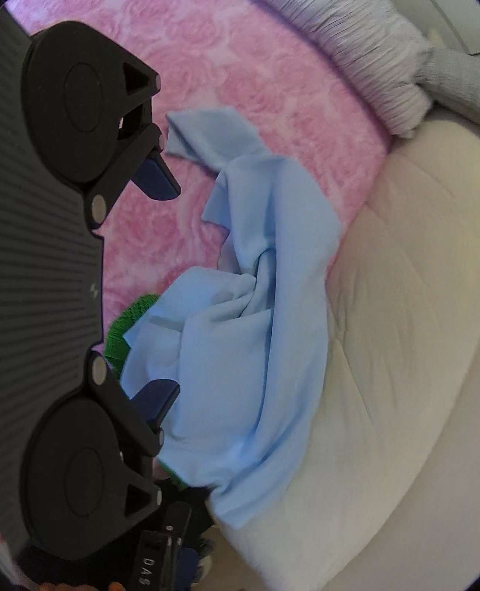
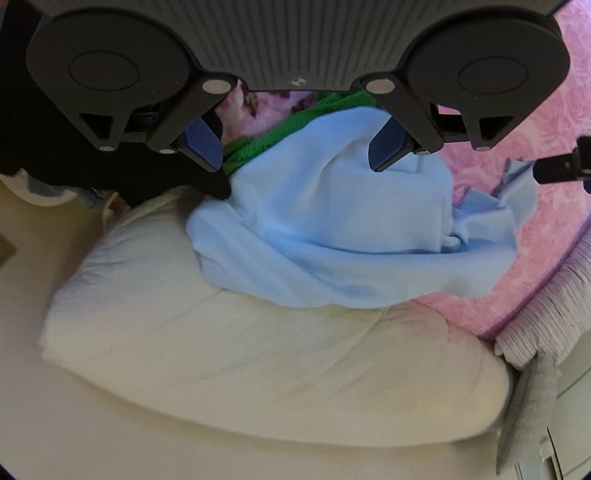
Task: Fold clothes
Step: 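Grasp the light blue sweatshirt with both grippers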
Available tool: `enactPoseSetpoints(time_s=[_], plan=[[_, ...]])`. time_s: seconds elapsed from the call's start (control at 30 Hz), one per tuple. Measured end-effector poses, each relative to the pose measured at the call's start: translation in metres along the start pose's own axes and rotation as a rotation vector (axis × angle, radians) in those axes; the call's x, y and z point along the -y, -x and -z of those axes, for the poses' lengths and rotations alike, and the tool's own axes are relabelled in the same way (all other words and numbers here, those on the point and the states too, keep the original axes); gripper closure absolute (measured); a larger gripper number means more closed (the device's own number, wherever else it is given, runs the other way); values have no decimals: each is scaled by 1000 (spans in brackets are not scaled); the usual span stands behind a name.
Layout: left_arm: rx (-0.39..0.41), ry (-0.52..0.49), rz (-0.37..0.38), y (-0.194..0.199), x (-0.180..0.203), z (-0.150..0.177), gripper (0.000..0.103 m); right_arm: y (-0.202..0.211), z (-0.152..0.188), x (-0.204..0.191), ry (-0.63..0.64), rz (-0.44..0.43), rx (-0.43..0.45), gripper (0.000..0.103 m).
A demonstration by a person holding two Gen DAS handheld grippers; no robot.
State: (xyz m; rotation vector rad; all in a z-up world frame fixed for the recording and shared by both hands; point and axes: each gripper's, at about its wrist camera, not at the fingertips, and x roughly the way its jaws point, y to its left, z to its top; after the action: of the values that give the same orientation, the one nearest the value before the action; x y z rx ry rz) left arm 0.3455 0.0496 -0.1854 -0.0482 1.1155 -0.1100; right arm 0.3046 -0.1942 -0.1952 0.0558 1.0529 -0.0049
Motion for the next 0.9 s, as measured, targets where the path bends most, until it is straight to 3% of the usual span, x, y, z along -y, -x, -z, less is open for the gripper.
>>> enactPoseSetpoints(time_s=[0.3, 0.57, 0.67, 0.7, 0.73, 0.77, 0.8, 0.83, 0.9], plan=[[-40, 90, 36, -73, 3, -49, 1, -70, -35, 30, 46, 78, 12, 18], [-32, 179, 50, -132, 0, -91, 1, -111, -37, 68, -5, 114, -9, 18], [-45, 226, 31, -155, -6, -95, 2, -121, -36, 74, -2, 83, -6, 23], [-46, 245, 30, -161, -9, -96, 6, -124, -35, 75, 3, 69, -3, 35], [-41, 269, 44, -164, -13, -97, 16, -125, -35, 74, 19, 56, 5, 47], [-31, 296, 63, -165, -17, -98, 23, -125, -35, 72, 43, 43, 10, 50], [-22, 325, 93, -164, -21, -98, 42, -124, -35, 71, 55, 34, 16, 62], [-18, 350, 122, -163, -25, -98, 67, -122, -34, 69, 64, 24, 21, 76], [-5, 380, 161, -156, -32, -96, 88, -116, -33, 67, 71, -2, 37, 89]])
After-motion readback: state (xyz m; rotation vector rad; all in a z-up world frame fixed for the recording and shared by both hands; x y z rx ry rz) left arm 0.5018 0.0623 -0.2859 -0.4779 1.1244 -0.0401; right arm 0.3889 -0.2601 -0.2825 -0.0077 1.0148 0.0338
